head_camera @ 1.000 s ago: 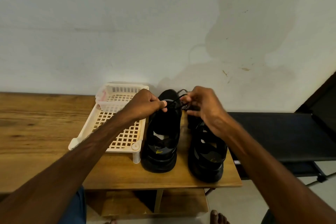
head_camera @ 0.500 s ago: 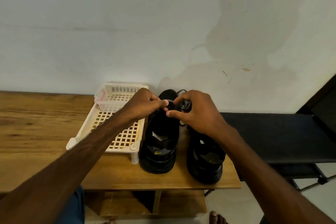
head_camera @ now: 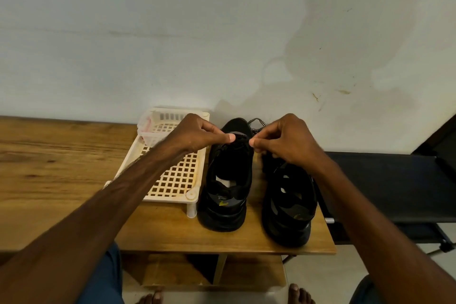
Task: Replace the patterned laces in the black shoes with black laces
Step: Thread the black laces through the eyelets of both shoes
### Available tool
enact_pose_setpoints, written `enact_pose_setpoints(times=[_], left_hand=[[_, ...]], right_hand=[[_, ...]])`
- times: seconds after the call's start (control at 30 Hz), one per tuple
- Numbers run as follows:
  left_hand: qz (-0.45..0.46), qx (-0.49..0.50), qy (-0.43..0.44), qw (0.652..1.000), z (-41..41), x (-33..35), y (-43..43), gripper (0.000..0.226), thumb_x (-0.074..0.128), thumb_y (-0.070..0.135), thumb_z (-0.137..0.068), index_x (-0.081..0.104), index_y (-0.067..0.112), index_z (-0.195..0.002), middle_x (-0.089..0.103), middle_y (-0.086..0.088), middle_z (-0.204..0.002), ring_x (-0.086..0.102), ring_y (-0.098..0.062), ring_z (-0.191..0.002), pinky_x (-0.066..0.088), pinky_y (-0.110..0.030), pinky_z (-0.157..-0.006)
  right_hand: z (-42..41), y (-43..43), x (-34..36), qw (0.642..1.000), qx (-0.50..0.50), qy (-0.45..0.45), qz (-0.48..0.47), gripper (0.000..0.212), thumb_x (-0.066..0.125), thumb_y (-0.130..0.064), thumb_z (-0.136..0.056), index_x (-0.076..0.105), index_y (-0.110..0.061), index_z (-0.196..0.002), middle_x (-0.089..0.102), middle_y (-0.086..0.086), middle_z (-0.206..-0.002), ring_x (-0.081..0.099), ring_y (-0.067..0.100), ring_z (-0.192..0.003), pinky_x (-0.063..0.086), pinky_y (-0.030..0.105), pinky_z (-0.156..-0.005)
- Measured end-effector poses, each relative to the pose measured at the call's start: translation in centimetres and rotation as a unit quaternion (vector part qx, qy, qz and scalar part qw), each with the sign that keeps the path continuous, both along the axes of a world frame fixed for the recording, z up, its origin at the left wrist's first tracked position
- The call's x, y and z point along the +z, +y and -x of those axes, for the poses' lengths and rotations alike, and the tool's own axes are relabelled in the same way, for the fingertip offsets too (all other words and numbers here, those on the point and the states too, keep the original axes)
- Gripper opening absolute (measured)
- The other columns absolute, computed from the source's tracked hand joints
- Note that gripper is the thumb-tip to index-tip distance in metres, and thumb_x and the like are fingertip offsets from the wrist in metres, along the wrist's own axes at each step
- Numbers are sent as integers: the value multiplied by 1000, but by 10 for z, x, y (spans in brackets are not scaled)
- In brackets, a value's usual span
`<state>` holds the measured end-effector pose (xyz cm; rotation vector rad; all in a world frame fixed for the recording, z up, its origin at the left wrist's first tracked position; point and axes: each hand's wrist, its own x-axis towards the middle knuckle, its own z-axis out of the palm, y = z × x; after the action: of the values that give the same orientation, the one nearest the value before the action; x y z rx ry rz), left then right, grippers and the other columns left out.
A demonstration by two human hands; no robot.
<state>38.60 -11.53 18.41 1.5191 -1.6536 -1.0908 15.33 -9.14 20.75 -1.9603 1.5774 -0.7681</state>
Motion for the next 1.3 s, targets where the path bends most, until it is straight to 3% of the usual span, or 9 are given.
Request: enact_pose_setpoints(times=[0.2,0.3,0.47,0.57,0.67,0.87,1.13,1.23,1.3], left_hand=[[-14,32,-43,998,-15,-4,2,18,91,29,-71,81,16,-78,75,3,-80,67,-11,-80,52,-32,-78],[33,0,-100,994,-18,-6,1,14,87,32,-76,82,20,-82,76,7,-85,68,-10,-85,52,-29,-77],[151,-79,-192,967,-11,-11,6,6,78,28,-87,81,27,-92,76,13,-99,64,-2,-94,48,-33,-96],[198,-102,-209,952,-4,-12,10,14,75,21,-90,79,25,-102,73,14,-100,59,5,-86,42,-16,-83],[197,-111,-206,952,-1,-13,8,15,73,19,-91,78,24,-104,74,12,-97,62,5,-85,40,-11,-70],[183,-113,-233,948,5,-9,7,11,69,14,-90,71,25,-90,73,8,-87,66,-3,-77,52,-19,-71],[133,-93,-185,969,18,-10,9,10,55,12,-99,64,14,-95,57,10,-62,55,-6,-57,49,-32,-64],[116,-95,-187,971,14,-5,6,16,66,28,-96,71,18,-84,58,11,-54,55,0,-50,40,-16,-56],[119,-90,-196,969,9,-3,4,23,70,34,-94,72,20,-75,59,15,-50,54,5,-49,36,-17,-56]], right_hand=[[11,-6,-3,991,-39,116,-58,7,87,-30,-73,82,-29,-69,73,-13,-65,71,7,-75,60,34,-76],[10,-5,-3,987,-32,145,-59,4,86,-30,-72,83,-29,-73,73,-13,-68,70,8,-78,61,37,-80],[6,-3,-11,990,16,129,-47,13,85,-28,-82,82,-25,-94,75,-11,-85,70,3,-81,60,27,-82],[3,-3,-10,994,57,88,-43,22,83,-27,-85,80,-19,-105,78,-7,-94,72,-1,-83,53,10,-75],[-2,-1,-10,996,56,65,-31,15,82,-26,-86,81,-20,-99,78,-8,-89,72,-3,-78,54,11,-72],[-4,-1,-11,997,47,52,-16,4,84,-24,-84,83,-24,-88,77,-10,-80,71,-2,-73,55,13,-70],[-5,-3,-12,997,26,69,-2,3,83,-27,-85,83,-26,-88,77,-9,-84,70,0,-77,56,17,-73],[-1,-3,-11,997,23,78,-8,4,83,-27,-84,83,-27,-88,77,-10,-84,70,0,-78,58,21,-77],[0,-3,-10,996,17,84,-15,4,84,-28,-83,83,-28,-87,77,-12,-84,70,0,-79,58,23,-77]])
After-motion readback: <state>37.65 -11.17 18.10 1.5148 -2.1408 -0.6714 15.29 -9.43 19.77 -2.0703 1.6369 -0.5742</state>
